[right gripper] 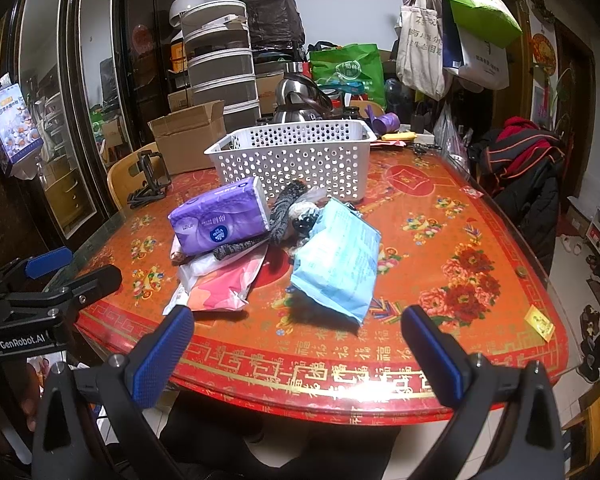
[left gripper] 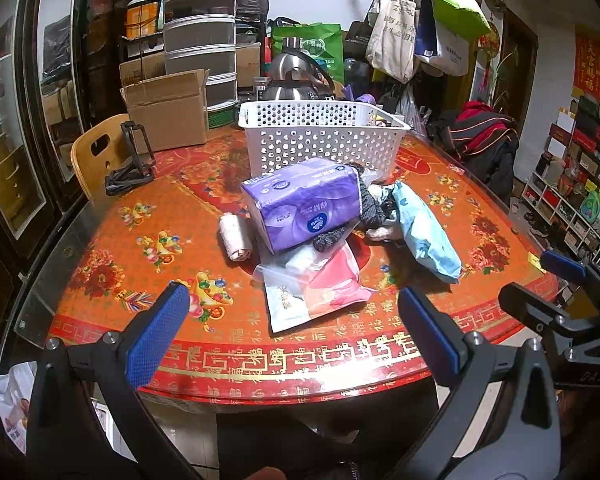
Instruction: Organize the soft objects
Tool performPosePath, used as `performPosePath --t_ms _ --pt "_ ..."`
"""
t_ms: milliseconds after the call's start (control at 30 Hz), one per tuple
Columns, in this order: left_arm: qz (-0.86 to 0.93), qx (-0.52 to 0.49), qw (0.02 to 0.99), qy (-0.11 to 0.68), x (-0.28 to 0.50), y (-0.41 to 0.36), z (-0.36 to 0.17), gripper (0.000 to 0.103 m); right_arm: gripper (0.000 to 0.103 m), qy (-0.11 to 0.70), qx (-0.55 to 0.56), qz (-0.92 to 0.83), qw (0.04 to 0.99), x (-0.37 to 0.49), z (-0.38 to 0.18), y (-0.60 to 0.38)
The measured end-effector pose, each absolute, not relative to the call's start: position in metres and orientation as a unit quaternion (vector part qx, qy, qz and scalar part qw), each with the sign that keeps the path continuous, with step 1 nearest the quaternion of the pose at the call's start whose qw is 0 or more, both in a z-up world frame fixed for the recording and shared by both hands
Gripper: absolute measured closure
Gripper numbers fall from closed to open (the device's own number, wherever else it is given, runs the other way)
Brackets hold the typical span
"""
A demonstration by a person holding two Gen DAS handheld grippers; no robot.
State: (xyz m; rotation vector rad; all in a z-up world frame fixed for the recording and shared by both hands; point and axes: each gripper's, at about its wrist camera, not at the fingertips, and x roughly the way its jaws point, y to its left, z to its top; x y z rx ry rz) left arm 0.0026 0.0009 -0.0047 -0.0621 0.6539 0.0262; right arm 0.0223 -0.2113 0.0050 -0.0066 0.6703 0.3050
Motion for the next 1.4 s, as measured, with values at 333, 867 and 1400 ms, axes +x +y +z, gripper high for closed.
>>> performPosePath --t_ms 333,867,1400 --pt "0.013 -0.030 0.946 0.322 0.002 0.002 -0.004 0.000 0.000 0.329 -0.003 0.149 0.933 0.022 0.004 -0.211" --pt "0.013 -0.029 0.946 0.322 0.002 0.002 -0.003 0.000 0.000 0.329 -0.004 0.150 0.932 0.023 0.002 -0.210" --pt "0.016 -0.025 0.954 0.300 0.007 0.005 0.000 0.000 0.000 0.320 0.020 0.153 0.935 0.034 -0.008 -0.218"
